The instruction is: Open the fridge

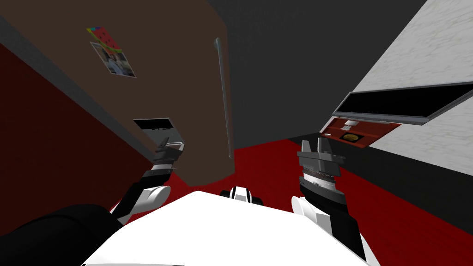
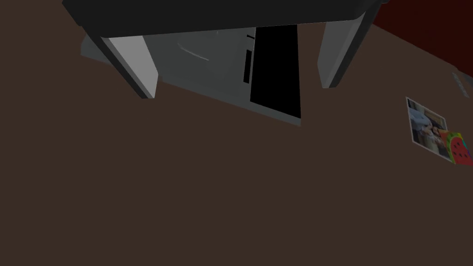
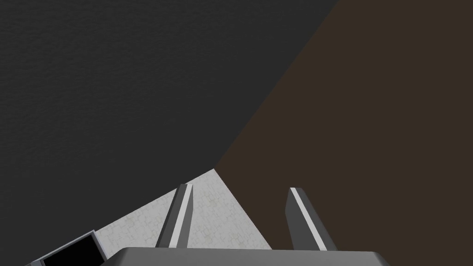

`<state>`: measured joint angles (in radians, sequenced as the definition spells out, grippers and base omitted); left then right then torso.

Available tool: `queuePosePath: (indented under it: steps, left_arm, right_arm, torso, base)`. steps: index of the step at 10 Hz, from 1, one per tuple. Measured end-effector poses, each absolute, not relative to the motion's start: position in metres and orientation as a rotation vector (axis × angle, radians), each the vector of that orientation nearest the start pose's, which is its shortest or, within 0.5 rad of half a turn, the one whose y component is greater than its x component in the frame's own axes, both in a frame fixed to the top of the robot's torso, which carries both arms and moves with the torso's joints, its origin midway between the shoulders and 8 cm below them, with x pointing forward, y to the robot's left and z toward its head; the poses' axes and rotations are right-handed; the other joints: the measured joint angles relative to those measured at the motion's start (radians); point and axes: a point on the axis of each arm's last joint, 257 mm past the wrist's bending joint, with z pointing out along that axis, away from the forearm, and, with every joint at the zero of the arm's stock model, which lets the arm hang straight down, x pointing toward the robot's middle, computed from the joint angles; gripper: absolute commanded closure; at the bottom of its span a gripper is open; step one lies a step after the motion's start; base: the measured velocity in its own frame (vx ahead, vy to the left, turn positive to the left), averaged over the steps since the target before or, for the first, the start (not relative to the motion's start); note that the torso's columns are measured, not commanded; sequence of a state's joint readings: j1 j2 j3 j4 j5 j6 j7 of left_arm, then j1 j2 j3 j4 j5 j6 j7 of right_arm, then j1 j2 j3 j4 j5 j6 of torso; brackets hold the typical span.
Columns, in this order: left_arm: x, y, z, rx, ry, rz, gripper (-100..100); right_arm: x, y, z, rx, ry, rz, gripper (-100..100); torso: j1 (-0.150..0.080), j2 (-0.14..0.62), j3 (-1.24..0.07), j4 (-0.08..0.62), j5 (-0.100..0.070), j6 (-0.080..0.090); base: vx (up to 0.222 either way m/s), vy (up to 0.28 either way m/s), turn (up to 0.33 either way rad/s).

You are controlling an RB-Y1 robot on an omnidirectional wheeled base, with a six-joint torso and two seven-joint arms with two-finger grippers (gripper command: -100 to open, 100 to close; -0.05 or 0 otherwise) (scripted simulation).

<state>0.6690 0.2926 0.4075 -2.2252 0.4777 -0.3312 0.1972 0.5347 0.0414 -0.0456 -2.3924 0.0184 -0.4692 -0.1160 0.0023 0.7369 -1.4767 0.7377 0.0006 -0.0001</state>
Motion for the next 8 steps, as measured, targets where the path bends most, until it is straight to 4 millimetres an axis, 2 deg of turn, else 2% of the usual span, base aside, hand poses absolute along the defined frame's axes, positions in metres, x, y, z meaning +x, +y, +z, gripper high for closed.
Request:
queuePosePath:
  steps: [8]
  left_arm:
    - [0.277,0.542,-0.032,-1.199,0.581,-1.172,-100]
  right_arm:
    - [0.320,-0.295,0.058,0.666,0.522,1.348,0]
  torso:
    - [-0.002,0.002,0.001,0.000,-0.001,0.000]
  base:
    - [0.109,-0.141,0.027]
